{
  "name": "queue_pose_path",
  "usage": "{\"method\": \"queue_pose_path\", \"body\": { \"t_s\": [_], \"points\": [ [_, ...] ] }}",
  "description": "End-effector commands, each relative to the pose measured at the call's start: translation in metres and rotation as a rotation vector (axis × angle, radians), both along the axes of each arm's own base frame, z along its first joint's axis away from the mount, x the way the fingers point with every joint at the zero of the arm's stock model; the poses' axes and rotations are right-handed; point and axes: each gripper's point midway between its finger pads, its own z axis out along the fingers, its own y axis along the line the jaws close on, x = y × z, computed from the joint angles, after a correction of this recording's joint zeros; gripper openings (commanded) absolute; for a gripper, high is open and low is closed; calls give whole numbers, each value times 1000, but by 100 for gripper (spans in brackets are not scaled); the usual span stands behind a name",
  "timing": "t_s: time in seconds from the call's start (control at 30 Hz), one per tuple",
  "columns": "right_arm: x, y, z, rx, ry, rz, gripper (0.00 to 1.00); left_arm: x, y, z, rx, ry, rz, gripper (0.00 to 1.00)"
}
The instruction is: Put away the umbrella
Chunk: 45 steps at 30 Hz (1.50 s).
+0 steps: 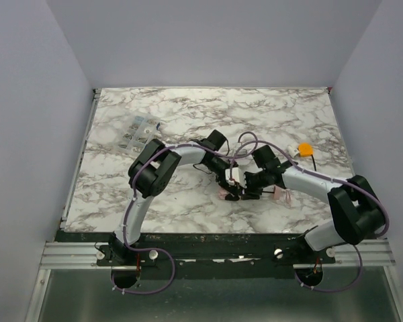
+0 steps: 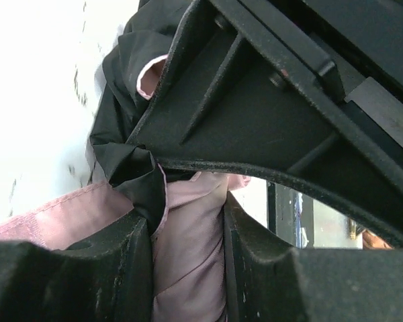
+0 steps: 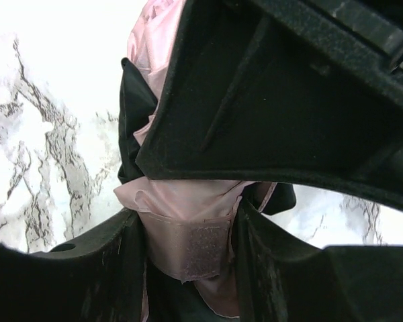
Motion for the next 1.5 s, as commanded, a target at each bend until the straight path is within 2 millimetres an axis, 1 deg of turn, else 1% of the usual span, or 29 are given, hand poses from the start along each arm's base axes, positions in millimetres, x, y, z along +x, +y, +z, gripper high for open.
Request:
{"method": "queue_pose_path", "body": {
  "t_s": [0.0,0.13,0.23,0.37,0.43,0.5,0.53,0.57,0.6,0.63,0.67,0.7,0.73,0.77,0.8,0.83,0.9,0.93,0.97,1.0,1.03,1.07,1.1,1.17,1.23,1.27,1.3,1.37,1.47],
  "points": [
    [-47,-24,-41,-161,233,82,20,9,39,-51,247,-94,158,34],
    [-58,-26,-43,-179,313,100,18,46,41,-3,100,-154,325,47],
    [-63,-26,-44,-188,364,101,15,59,45,25,14,-191,398,51],
    [-68,-24,-43,-194,419,106,14,67,51,49,-62,-268,481,56],
    [-71,-25,-42,-199,454,110,13,72,62,55,-70,-368,555,57],
    [-75,-25,-42,-208,500,108,13,78,81,65,-84,-533,669,57],
    [-77,-25,-42,-213,526,109,12,78,92,80,-119,-625,730,58],
    [-77,-25,-42,-216,545,104,12,77,106,85,-132,-729,793,59],
    [-78,-25,-42,-218,566,101,12,71,117,104,-185,-826,836,63],
    [-79,-25,-43,-226,590,93,12,61,131,107,-229,-895,875,82],
    [-79,-24,-42,-224,612,96,12,53,140,130,-329,-977,916,98],
    [-80,-23,-41,-226,645,94,12,44,151,132,-372,-1012,954,99],
    [-81,-24,-41,-228,676,91,12,39,160,145,-438,-1033,1013,99],
    [-80,-23,-40,-229,705,88,12,32,167,145,-469,-1020,1045,99],
    [-78,-22,-41,-231,730,74,12,21,164,149,-520,-1013,1021,99],
    [-77,-22,-42,-236,764,67,12,11,156,149,-559,-1007,943,99],
    [-76,-21,-44,-251,826,63,12,-18,130,138,-613,-973,687,87],
    [-76,-22,-46,-258,850,65,12,-33,119,133,-636,-1021,590,84],
    [-76,-22,-48,-265,866,63,12,-42,111,123,-632,-1110,525,84],
    [-76,-22,-50,-271,875,59,12,-51,100,106,-588,-1215,428,84],
    [-74,-22,-51,-274,877,56,12,-54,94,82,-492,-1262,345,84],
    [-74,-21,-51,-272,879,54,12,-58,86,71,-435,-1325,257,85],
    [-72,-21,-51,-269,882,49,12,-55,83,60,-363,-1367,224,85],
    [-70,-21,-52,-274,878,41,12,-55,77,52,-323,-1454,163,86],
    [-68,-21,-53,-278,867,33,12,-49,70,45,-266,-1508,119,86],
    [-67,-21,-54,-278,863,33,12,-46,67,37,-232,-1516,85,86],
    [-66,-21,-54,-277,860,29,12,-42,62,34,-204,-1535,64,91],
    [-65,-20,-54,-276,855,25,12,-34,54,26,-154,-1572,32,91],
    [-64,-20,-54,-272,845,20,13,-23,46,6,-55,-1560,-6,91]
  ]
}}
